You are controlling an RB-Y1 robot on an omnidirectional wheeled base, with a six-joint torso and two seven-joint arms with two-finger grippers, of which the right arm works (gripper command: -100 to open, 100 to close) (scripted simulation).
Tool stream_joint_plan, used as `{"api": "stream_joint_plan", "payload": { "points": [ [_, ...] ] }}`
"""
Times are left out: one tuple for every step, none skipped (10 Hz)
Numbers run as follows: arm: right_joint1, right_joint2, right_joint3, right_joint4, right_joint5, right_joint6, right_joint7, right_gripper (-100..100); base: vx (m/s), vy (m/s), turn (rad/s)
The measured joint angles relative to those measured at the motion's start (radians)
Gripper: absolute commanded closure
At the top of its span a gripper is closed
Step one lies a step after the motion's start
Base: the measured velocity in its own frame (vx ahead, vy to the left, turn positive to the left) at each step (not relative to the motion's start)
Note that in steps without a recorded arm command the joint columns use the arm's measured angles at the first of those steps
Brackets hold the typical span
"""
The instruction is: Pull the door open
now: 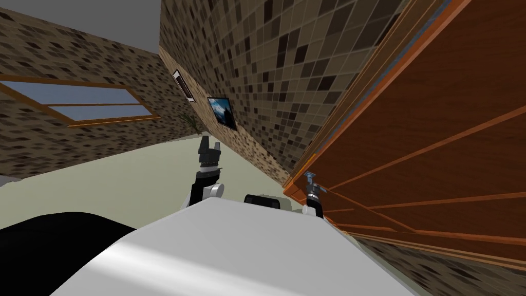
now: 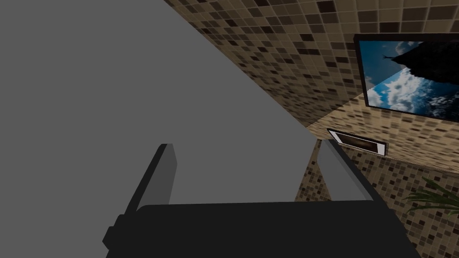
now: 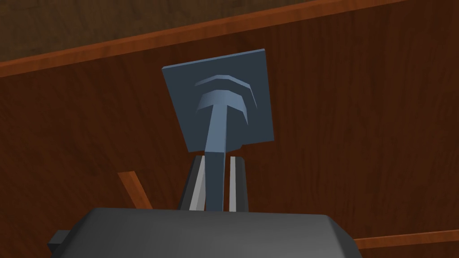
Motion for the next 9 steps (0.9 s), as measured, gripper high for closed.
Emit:
{"api": "stream_joint_plan", "payload": {
  "points": [
    [0.008,-0.008,0.012,-0.003,0.008,0.0,-0.016,100,-0.244,-0.048,0.195],
    [0.017,-0.017,0.026,-0.007,0.018,-0.001,-0.033,100,-0.25,-0.033,0.16],
    [0.02,-0.025,0.039,-0.006,0.027,-0.006,-0.05,100,-0.247,-0.025,0.128],
    [0.028,-0.033,0.051,-0.015,0.035,-0.006,-0.065,100,-0.227,0.004,0.086],
    [0.03,-0.04,0.059,-0.015,0.042,-0.009,-0.077,100,-0.098,0.012,0.018],
    [0.032,-0.038,0.062,-0.013,0.043,-0.008,-0.079,100,-0.132,-0.024,0.073],
    [0.035,-0.043,0.071,-0.011,0.046,-0.012,-0.086,100,-0.228,-0.035,0.142],
    [0.041,-0.051,0.079,-0.02,0.049,-0.017,-0.095,100,-0.209,-0.005,0.099],
    [0.049,-0.058,0.088,-0.03,0.053,-0.02,-0.103,100,-0.24,-0.022,0.108]
  ]
}}
